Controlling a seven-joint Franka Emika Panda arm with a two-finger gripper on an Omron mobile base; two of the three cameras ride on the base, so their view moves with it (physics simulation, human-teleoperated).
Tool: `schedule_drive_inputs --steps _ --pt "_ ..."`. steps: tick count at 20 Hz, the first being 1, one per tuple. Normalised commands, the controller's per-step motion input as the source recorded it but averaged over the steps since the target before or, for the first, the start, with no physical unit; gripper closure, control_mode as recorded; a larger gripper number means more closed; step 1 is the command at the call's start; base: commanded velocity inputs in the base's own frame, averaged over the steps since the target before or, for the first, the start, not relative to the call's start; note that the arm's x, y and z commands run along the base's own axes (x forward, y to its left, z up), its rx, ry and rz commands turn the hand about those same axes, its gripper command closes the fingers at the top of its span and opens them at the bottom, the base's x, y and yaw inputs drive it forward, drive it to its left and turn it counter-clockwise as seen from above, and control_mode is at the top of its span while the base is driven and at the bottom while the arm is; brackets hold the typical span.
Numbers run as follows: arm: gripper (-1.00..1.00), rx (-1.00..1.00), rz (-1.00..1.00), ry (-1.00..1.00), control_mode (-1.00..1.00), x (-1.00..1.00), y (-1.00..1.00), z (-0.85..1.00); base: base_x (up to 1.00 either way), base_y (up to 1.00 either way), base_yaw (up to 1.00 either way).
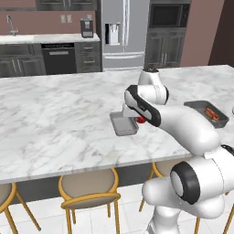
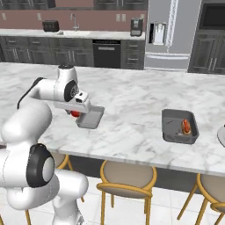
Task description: Place one cooked food and one vegetable from the large plate to each tupperware container.
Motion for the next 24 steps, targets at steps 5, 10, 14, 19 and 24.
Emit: schedule_drive_inputs --steps 5,10,14,19,24 --pt "1.00 -0.09 0.00 0.31 -1.00 1.00 0.02 -0.05 0.00 0.00 0.00" --pt "1.00 -0.06 -0.09 0.10 -1.00 0.95 0.00 -0.22 0.00 0.00 0.00" --pt "1.00 0.00 -0.13 0.00 -1.00 0.61 -0.03 -0.32 0.00 0.00 0.00" --pt "1.00 0.01 -0.44 0.00 -1.00 0.44 0.00 -0.65 0.00 0.00 0.00" --pt "1.00 0.02 -0.42 0.00 -1.00 0.26 0.00 -0.55 0.00 0.00 0.00"
